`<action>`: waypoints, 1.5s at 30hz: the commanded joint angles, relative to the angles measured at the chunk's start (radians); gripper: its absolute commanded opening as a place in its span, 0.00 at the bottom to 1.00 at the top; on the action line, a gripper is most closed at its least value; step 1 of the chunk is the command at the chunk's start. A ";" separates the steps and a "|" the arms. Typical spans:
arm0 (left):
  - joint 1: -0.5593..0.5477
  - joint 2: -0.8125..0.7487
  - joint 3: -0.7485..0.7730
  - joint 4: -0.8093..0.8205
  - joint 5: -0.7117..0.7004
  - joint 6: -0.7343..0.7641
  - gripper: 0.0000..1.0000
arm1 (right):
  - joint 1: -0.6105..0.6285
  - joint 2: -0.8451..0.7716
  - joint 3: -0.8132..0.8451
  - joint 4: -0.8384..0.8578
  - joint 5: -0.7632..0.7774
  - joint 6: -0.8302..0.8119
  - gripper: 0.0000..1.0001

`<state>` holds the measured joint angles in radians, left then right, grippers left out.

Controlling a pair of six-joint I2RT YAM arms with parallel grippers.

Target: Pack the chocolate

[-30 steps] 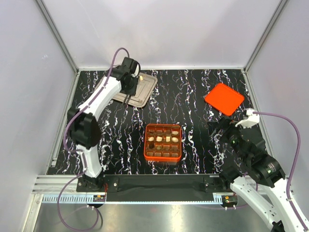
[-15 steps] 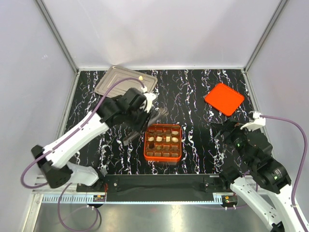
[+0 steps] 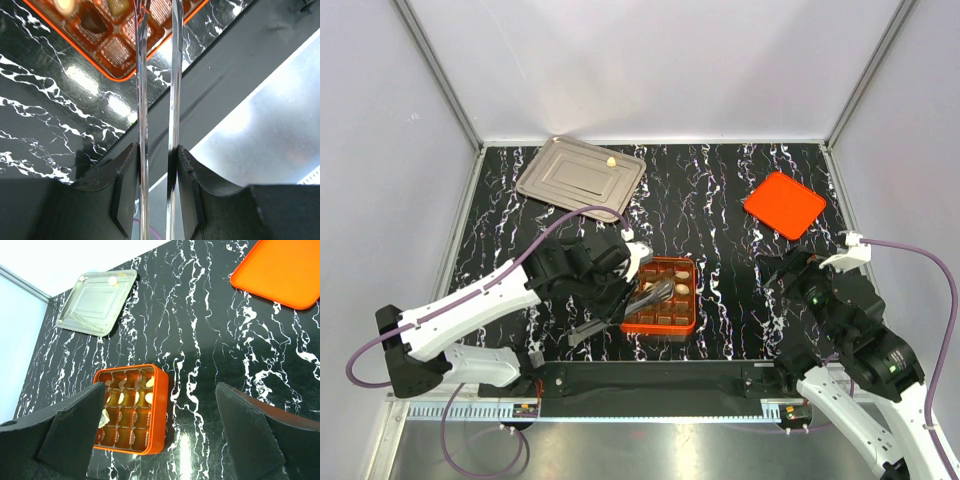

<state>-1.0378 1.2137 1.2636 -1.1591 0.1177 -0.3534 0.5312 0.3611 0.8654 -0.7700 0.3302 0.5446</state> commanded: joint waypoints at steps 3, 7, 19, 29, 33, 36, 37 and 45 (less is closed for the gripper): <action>-0.018 0.006 -0.024 0.062 -0.010 -0.029 0.37 | 0.004 -0.011 0.049 -0.018 0.023 0.012 1.00; -0.019 0.027 -0.033 0.087 -0.012 -0.027 0.37 | 0.004 -0.014 0.052 -0.026 0.026 0.012 1.00; -0.021 0.127 -0.013 0.099 -0.058 -0.012 0.37 | 0.004 -0.030 0.072 -0.037 0.035 0.002 1.00; -0.021 0.142 -0.006 0.093 -0.073 -0.004 0.44 | 0.003 -0.031 0.069 -0.029 0.043 -0.003 1.00; -0.022 0.144 0.014 0.078 -0.084 0.001 0.44 | 0.004 -0.031 0.064 -0.028 0.043 -0.005 1.00; -0.021 0.141 0.060 0.053 -0.111 -0.001 0.44 | 0.004 -0.030 0.067 -0.029 0.041 -0.005 1.00; -0.021 0.142 0.081 0.044 -0.115 -0.001 0.44 | 0.004 -0.033 0.064 -0.029 0.041 -0.003 1.00; -0.021 0.171 0.383 -0.057 -0.285 0.005 0.46 | 0.004 -0.008 0.075 -0.054 0.041 -0.011 1.00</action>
<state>-1.0534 1.3796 1.5284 -1.1885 -0.0643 -0.3653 0.5312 0.3332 0.9051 -0.8143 0.3500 0.5465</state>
